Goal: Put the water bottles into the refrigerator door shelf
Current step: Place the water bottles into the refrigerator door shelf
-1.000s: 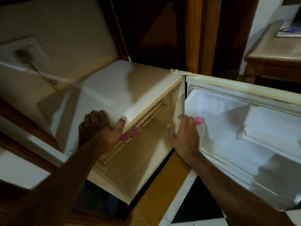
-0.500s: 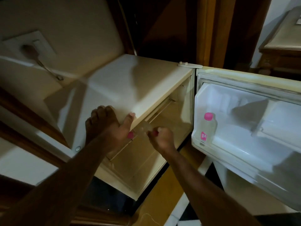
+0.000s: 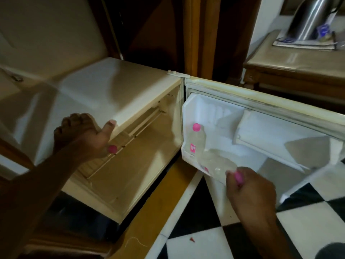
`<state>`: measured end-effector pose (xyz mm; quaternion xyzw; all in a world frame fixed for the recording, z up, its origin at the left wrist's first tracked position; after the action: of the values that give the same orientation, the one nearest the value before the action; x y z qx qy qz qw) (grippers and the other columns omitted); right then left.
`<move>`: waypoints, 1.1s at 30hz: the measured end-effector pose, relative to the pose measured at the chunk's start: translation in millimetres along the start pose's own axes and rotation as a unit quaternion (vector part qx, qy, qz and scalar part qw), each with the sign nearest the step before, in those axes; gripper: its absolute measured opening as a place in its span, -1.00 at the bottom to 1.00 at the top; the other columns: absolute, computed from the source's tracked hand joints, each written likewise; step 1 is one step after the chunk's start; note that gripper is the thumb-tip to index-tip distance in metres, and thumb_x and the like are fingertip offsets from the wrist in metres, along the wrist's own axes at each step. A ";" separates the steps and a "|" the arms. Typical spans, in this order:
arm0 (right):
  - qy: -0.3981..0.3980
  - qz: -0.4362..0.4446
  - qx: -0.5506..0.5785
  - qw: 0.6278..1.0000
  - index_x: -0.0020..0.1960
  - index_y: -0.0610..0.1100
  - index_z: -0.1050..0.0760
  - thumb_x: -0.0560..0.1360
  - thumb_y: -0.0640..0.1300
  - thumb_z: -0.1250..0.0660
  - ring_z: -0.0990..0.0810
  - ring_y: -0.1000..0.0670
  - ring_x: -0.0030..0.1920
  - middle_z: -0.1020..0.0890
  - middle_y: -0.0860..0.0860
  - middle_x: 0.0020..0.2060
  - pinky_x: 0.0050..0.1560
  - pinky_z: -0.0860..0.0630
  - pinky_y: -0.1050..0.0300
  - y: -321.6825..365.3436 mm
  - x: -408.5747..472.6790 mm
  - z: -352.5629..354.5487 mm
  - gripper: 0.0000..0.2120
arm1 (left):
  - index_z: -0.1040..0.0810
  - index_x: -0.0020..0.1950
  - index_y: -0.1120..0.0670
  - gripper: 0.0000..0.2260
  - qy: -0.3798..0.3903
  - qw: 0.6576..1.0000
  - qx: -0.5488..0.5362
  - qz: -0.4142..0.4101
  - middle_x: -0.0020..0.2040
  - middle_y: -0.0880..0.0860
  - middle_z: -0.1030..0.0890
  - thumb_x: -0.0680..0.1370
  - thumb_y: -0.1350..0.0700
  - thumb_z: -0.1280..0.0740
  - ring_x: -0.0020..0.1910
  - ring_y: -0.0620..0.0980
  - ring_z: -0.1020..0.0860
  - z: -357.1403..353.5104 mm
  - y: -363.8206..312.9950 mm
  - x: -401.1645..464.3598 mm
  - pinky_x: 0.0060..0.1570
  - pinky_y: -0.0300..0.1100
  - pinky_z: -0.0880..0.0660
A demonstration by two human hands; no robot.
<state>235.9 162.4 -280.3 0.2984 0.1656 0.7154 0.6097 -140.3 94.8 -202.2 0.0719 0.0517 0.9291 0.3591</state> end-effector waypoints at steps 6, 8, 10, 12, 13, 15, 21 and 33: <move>0.095 0.109 -0.171 0.975 -0.09 -0.23 -0.57 0.43 -0.18 -0.41 -0.66 -0.21 -0.16 -0.66 -0.19 -0.17 -0.26 -0.40 0.16 51.2 82.6 -32.1 -0.87 | -0.28 0.45 0.28 0.11 -0.007 1.000 0.008 -0.004 0.39 0.36 -0.38 0.32 -0.56 0.31 0.34 0.34 -0.40 2.9 0.1 -3.2 0.27 0.16 -0.41; 0.144 0.128 -0.208 0.959 0.03 -0.19 -0.57 0.44 -0.20 -0.37 -0.65 -0.20 -0.04 -0.66 -0.16 -0.06 -0.15 -0.51 0.08 65.9 114.5 -56.9 -0.83 | -0.27 0.47 0.28 0.09 -0.008 1.000 -0.001 -0.004 0.41 0.37 -0.37 0.33 -0.54 0.29 0.37 0.34 -0.38 3.2 0.6 -4.5 0.30 0.16 -0.40; 0.181 0.144 -0.239 0.943 0.07 -0.18 -0.56 0.46 -0.20 -0.30 -0.64 -0.19 0.01 -0.65 -0.15 0.00 -0.11 -0.52 0.05 71.2 142.1 -80.9 -0.80 | -0.27 0.48 0.27 0.07 -0.012 1.000 -0.008 -0.004 0.43 0.36 -0.35 0.35 -0.54 0.27 0.39 0.33 -0.37 1.6 2.1 -2.4 0.32 0.18 -0.39; 0.218 0.140 -0.271 0.927 0.10 -0.22 -0.54 0.46 -0.21 -0.26 -0.63 -0.19 0.04 -0.65 -0.16 0.04 -0.10 -0.51 0.04 65.8 160.2 -97.0 -0.76 | -0.27 0.47 0.26 0.09 -0.013 1.000 -0.006 -0.004 0.43 0.36 -0.35 0.34 -0.56 0.28 0.39 0.33 -0.37 -0.9 2.7 -1.1 0.32 0.18 -0.39; 0.232 0.138 -0.286 0.920 0.11 -0.23 -0.53 0.46 -0.21 -0.25 -0.63 -0.20 0.05 -0.64 -0.17 0.05 -0.07 -0.52 0.02 62.3 166.8 -102.1 -0.75 | -0.27 0.47 0.26 0.10 -0.016 1.000 -0.006 -0.004 0.43 0.36 -0.36 0.33 -0.57 0.29 0.39 0.34 -0.38 -2.6 3.1 -0.5 0.31 0.17 -0.40; 0.236 0.130 -0.298 0.915 0.13 -0.25 -0.51 0.46 -0.21 -0.26 -0.61 -0.20 0.08 -0.62 -0.18 0.08 0.00 -0.54 -0.02 55.9 177.6 -106.3 -0.74 | -0.28 0.46 0.27 0.09 -0.032 0.999 -0.011 -0.001 0.41 0.36 -0.38 0.35 -0.57 0.27 0.37 0.34 -0.40 -5.2 3.3 0.8 0.29 0.18 -0.40; 0.159 0.141 -0.340 0.916 0.04 -0.16 -0.57 0.43 -0.18 -0.32 -0.66 -0.16 -0.06 -0.66 -0.10 -0.08 -0.14 -0.56 0.04 67.6 151.5 -98.2 -0.81 | -0.27 0.46 0.24 0.00 -0.036 0.999 -0.010 0.012 0.41 0.34 -0.38 0.40 -0.54 0.18 0.36 0.32 -0.40 -11.1 4.5 4.8 0.30 0.18 -0.40; 0.380 0.264 0.108 0.880 0.36 -0.13 -0.36 0.46 0.02 -0.44 -0.52 -0.20 0.20 -0.51 -0.18 0.20 0.14 -0.55 -0.06 228.2 17.1 -261.7 -0.45 | -0.37 0.40 0.19 -0.10 -0.034 0.998 -0.048 0.023 0.34 0.27 -0.44 0.43 -0.51 0.09 0.33 0.25 -0.43 -3.5 1.6 3.1 0.29 0.21 -0.43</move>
<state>-106.5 166.2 -340.0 0.1002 0.3758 0.8860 0.2523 -144.3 95.6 -205.1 0.0873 -0.0072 0.9354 0.3426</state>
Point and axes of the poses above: each hand's wrist, its own x-axis towards the middle knuckle, its own z-axis out of the back of the hand, y = z × x, the point moved 2 cm from there along x, towards the middle knuckle
